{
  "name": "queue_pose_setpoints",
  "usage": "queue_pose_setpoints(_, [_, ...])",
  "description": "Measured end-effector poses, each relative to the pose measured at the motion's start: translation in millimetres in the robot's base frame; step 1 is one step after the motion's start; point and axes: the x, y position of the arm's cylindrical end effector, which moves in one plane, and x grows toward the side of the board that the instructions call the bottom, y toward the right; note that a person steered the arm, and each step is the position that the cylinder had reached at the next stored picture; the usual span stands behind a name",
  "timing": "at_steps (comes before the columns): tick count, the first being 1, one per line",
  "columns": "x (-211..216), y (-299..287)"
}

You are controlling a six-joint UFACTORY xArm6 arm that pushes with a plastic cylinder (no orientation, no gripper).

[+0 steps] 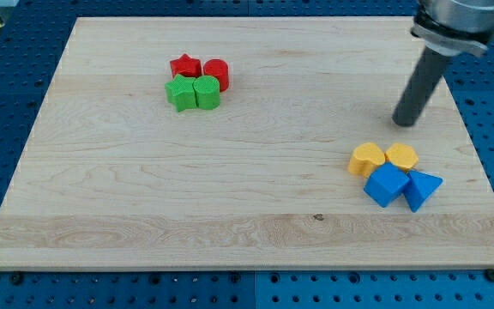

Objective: Move the green star along with the green circle towards center right

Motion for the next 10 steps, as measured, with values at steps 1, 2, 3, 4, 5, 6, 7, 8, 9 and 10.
queue_pose_setpoints(1, [-52.3, -36.8])
queue_pose_setpoints(2, [-81.1, -92.8])
queue_pose_setpoints(3, [-88.9, -127.5])
queue_pose_setpoints(4, [-88.9, -128.7])
queue_pose_setpoints(5, [-88.9, -128.7])
queue_pose_setpoints(6, [-80.0, -122.0])
queue_pose_setpoints(7, [-37.0, -100.4])
queue_pose_setpoints(8, [3.8, -98.4])
queue_pose_setpoints(9, [36.7, -98.6])
queue_pose_setpoints(10, [73.5, -130.7])
